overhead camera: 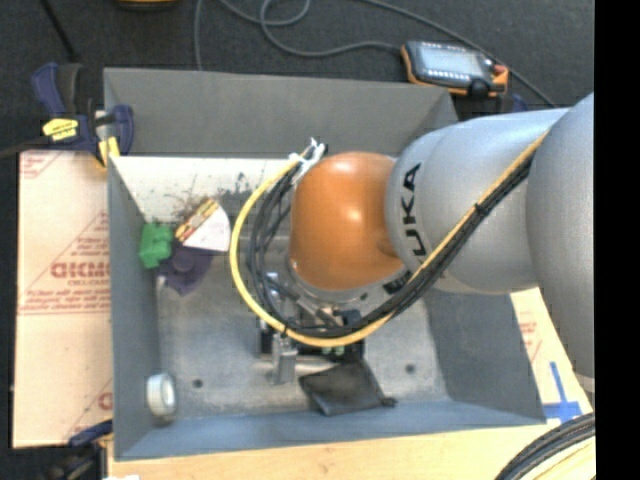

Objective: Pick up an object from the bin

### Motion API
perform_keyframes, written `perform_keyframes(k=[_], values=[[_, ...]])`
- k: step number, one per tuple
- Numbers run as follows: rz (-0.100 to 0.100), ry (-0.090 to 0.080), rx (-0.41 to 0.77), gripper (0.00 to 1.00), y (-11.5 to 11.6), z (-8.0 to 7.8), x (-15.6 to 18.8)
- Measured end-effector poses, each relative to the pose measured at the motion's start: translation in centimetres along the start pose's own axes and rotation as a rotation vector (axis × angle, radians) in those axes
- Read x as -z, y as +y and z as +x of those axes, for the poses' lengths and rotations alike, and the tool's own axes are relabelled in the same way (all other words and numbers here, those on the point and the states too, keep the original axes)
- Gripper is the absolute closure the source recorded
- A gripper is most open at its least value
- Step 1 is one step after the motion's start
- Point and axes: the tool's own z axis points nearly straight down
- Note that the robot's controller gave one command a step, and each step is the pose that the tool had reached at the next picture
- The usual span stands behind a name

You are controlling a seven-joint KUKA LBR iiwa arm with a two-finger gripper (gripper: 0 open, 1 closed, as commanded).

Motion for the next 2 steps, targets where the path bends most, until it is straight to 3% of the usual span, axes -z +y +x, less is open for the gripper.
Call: perform_keyframes(k=[1,2], values=[[-0.008,-0.001,0.024,0.0,-1.7,-2.4,-1.4],[-0.004,-0.004,-0.043,0.0,-9.1,-2.9,-5.4]])
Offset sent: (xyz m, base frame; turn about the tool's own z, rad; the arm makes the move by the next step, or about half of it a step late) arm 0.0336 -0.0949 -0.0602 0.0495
